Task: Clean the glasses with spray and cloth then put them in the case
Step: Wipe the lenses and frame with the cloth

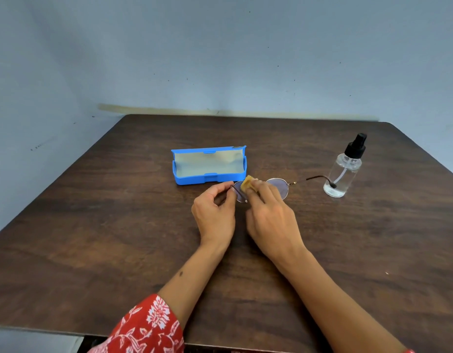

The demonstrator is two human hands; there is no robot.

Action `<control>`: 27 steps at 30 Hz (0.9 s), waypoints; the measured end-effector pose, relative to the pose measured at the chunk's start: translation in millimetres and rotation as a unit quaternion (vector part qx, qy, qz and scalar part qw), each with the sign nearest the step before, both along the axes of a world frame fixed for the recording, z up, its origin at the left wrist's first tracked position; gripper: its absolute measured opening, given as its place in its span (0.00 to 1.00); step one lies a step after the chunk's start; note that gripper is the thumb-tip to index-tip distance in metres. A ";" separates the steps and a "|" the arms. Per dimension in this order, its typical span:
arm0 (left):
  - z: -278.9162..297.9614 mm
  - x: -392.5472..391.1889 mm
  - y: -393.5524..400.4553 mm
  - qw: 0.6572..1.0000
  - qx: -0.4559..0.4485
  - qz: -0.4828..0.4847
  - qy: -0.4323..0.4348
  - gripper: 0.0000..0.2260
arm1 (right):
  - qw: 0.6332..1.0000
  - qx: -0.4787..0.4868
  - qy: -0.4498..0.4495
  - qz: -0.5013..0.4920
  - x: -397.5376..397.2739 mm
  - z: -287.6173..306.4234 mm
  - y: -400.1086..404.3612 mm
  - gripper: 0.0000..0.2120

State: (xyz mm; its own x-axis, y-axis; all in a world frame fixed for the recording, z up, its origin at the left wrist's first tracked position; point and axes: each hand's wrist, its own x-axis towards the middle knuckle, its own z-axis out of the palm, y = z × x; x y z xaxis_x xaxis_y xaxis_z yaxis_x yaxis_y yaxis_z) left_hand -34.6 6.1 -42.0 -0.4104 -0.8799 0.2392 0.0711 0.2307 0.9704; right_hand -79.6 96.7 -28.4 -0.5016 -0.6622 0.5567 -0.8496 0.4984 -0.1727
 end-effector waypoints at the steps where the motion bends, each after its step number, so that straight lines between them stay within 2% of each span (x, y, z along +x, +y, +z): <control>1: -0.1 0.0 -0.3 1.000 0.000 0.000 0.001 0.08 | 1.000 0.007 0.015 0.008 1.6 -0.9 1.1 0.17; 3: 0.0 -0.5 -0.8 1.000 0.002 0.001 0.003 0.07 | 0.999 0.021 0.032 0.025 3.7 -0.9 2.9 0.18; 8: 0.0 -0.7 0.1 1.000 -0.004 0.002 -0.002 0.08 | 1.000 0.003 -0.002 0.000 -2.2 2.0 1.9 0.20; 10: 0.0 -0.1 -0.2 1.000 -0.010 0.001 -0.005 0.08 | 1.000 0.004 0.022 0.019 0.5 -0.3 2.0 0.17; 13: 0.8 0.4 -0.1 1.000 -0.011 0.001 -0.003 0.08 | 0.999 0.006 0.039 0.027 2.8 -0.7 1.8 0.18; 15: 1.0 0.3 0.4 1.000 -0.014 0.002 -0.006 0.08 | 1.000 0.005 0.020 0.006 -0.4 1.4 0.9 0.16; 17: 0.9 0.7 1.0 1.000 -0.016 0.000 -0.006 0.08 | 1.000 0.008 -0.001 -0.005 -2.4 1.0 0.8 0.19; 21: 1.0 0.6 0.2 1.000 -0.007 -0.002 -0.001 0.07 | 0.998 0.016 0.043 0.040 3.1 -4.0 2.7 0.15; 27: 1.7 -0.5 0.2 1.000 -0.010 0.000 -0.003 0.08 | 1.000 -0.001 0.012 0.001 -2.0 0.7 -3.0 0.18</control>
